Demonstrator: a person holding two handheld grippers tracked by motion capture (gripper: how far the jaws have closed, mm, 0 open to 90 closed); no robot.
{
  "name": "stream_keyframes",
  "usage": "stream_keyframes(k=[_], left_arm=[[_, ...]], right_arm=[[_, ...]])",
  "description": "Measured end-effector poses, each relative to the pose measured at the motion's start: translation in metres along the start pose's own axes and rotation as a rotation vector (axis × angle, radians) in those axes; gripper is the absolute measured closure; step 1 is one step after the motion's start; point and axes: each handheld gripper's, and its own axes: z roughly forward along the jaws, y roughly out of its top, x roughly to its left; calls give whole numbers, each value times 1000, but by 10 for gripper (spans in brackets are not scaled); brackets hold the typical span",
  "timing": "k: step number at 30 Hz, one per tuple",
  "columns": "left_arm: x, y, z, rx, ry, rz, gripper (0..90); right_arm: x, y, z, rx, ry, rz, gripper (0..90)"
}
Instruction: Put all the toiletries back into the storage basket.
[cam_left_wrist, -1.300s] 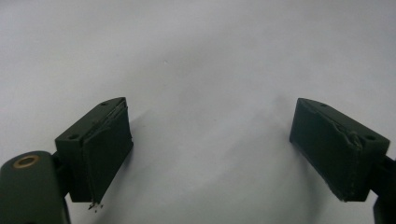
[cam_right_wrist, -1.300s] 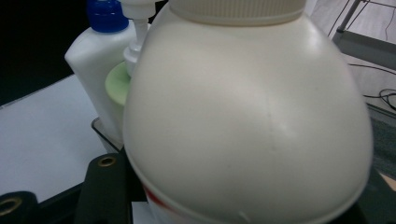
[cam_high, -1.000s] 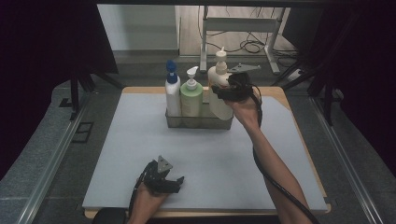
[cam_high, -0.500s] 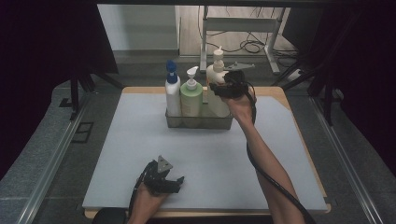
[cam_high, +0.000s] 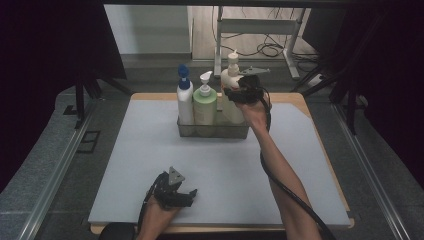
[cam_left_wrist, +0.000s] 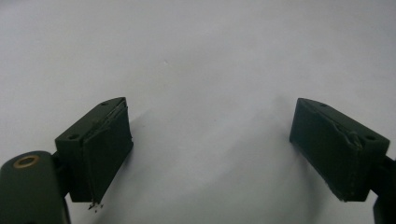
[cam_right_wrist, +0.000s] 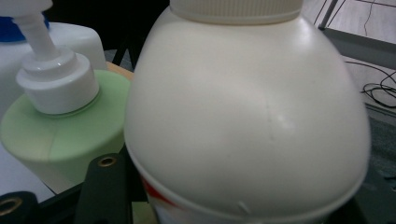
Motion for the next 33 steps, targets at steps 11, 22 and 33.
stream_keyframes(k=[11,22,33], left_arm=[[0,0,0,-2,0,-1,123],[0,0,0,-2,1,-3,123],[0,0,0,-2,0,-1,123]], right_arm=[[3,-8,11,14,-3,7,407],[4,-18,14,31,3,31,406],[5,-27,12,44,7,47,405]])
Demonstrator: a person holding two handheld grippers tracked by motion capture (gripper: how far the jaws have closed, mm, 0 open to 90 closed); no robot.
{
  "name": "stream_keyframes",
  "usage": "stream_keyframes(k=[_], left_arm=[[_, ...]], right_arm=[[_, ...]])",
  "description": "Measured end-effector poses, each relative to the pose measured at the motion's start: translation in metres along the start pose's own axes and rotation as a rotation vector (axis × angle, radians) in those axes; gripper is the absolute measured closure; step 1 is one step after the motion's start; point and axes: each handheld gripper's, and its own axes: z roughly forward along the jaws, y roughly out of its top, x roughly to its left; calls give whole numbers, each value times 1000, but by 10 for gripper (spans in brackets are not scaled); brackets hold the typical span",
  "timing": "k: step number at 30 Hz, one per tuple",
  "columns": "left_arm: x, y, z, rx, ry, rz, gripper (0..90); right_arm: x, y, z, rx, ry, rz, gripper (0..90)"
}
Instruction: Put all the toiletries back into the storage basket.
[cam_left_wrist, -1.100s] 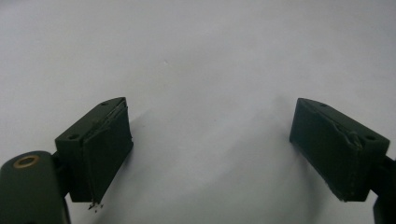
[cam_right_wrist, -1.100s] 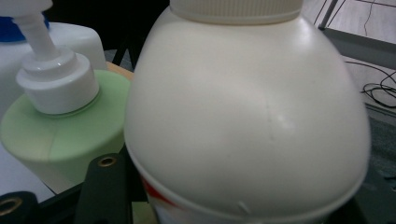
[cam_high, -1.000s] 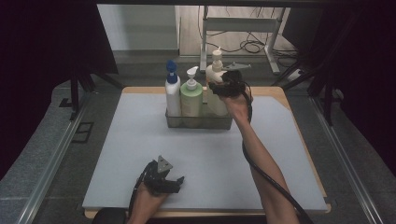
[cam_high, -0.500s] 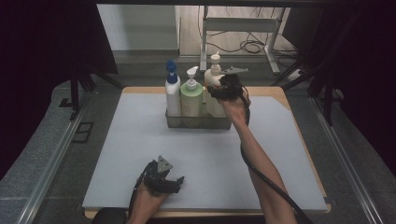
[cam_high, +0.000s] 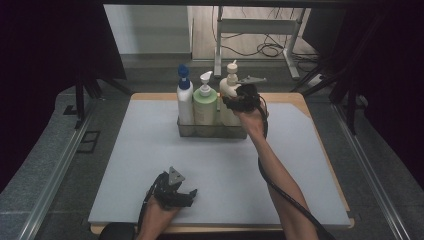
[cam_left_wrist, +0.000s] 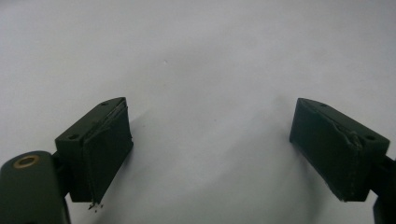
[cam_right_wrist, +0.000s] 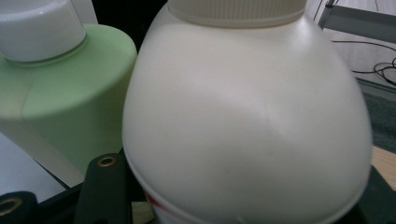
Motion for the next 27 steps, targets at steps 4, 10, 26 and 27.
stream_keyframes(k=[4,10,26,27], left_arm=[[0,0,0,1,0,0,123],[0,0,0,1,0,0,123],[0,0,0,-1,-1,-2,123],[0,0,0,0,-1,-2,123]], right_arm=[[-1,-3,0,10,0,7,405],[0,-8,1,29,-4,4,406],[2,-21,7,67,-2,-3,406],[2,-21,8,69,-2,-3,406]])
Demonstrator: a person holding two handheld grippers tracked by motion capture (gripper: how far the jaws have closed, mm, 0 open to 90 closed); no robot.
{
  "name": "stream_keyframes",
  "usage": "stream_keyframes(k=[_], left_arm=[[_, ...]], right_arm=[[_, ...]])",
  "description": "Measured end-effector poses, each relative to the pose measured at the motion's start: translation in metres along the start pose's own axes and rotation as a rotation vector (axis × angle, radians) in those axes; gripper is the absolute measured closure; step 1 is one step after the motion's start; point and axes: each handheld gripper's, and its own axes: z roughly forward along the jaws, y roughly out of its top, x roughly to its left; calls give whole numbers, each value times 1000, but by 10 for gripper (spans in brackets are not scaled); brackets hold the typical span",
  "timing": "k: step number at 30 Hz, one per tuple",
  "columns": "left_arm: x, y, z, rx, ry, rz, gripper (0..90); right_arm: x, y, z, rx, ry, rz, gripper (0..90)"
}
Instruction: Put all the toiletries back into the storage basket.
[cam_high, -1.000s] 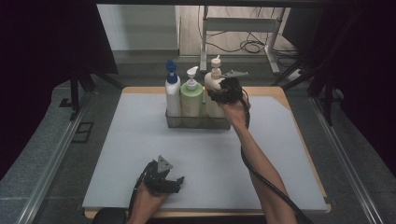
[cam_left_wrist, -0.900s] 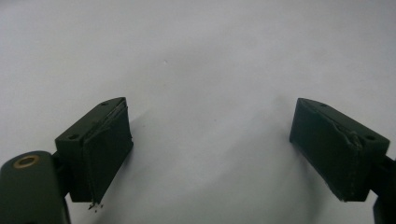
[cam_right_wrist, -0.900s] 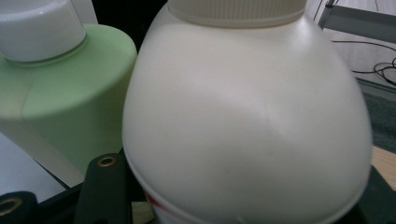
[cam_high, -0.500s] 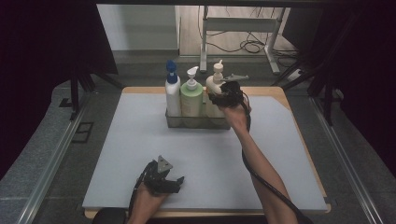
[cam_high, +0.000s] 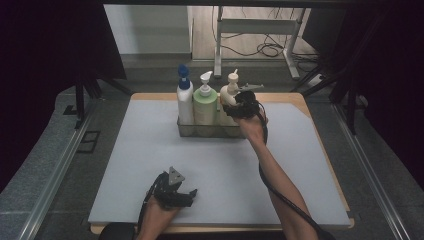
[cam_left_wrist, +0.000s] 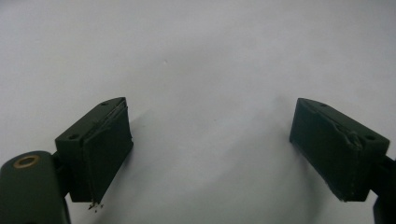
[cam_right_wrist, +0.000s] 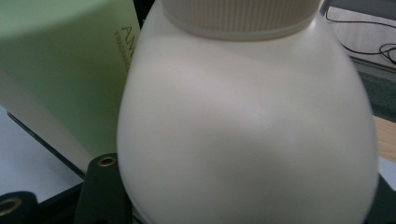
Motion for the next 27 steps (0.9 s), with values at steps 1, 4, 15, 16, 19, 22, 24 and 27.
stream_keyframes(k=[1,4,15,16,19,22,24,27], left_arm=[[0,0,0,0,0,0,123],[0,0,0,0,0,0,123],[0,0,0,-1,0,0,123],[0,0,0,-1,0,0,123],[0,0,0,-1,0,0,124],[0,0,0,-1,0,-1,124],[0,0,0,-1,0,-1,123],[0,0,0,-1,0,-1,123]], right_arm=[[0,0,0,2,2,2,406],[1,-2,2,9,5,0,405],[0,-4,5,19,21,5,398],[0,-5,4,19,23,10,396],[-1,-6,4,13,33,16,392],[-2,-5,4,17,37,12,379],[-2,-5,4,15,46,14,343],[0,-3,2,14,47,-1,295]])
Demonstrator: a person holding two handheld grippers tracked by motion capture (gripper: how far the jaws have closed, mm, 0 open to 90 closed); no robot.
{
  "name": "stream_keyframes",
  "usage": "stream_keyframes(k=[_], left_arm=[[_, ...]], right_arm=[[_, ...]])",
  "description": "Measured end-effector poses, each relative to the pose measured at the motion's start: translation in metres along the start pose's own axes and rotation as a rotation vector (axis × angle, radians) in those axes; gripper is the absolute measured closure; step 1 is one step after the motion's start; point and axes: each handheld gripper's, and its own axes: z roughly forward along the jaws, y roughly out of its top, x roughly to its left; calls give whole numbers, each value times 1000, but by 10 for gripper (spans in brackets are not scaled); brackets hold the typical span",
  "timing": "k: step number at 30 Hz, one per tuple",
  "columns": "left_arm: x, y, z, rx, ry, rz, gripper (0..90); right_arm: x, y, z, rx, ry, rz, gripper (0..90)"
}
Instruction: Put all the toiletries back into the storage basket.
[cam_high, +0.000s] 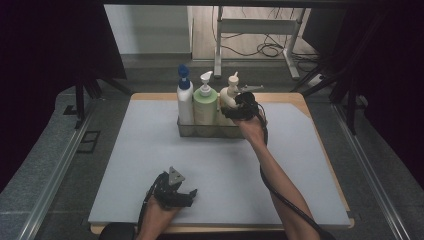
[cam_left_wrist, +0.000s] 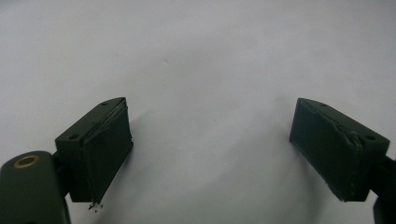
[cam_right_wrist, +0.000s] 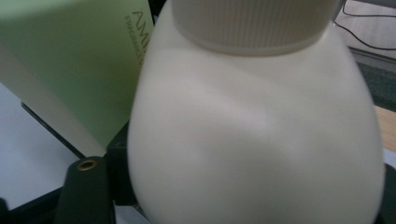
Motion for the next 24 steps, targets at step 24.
stream_keyframes(k=[24], left_arm=[[0,0,0,0,1,3,123]], right_arm=[[-10,-20,-39,49,68,-56,237]])
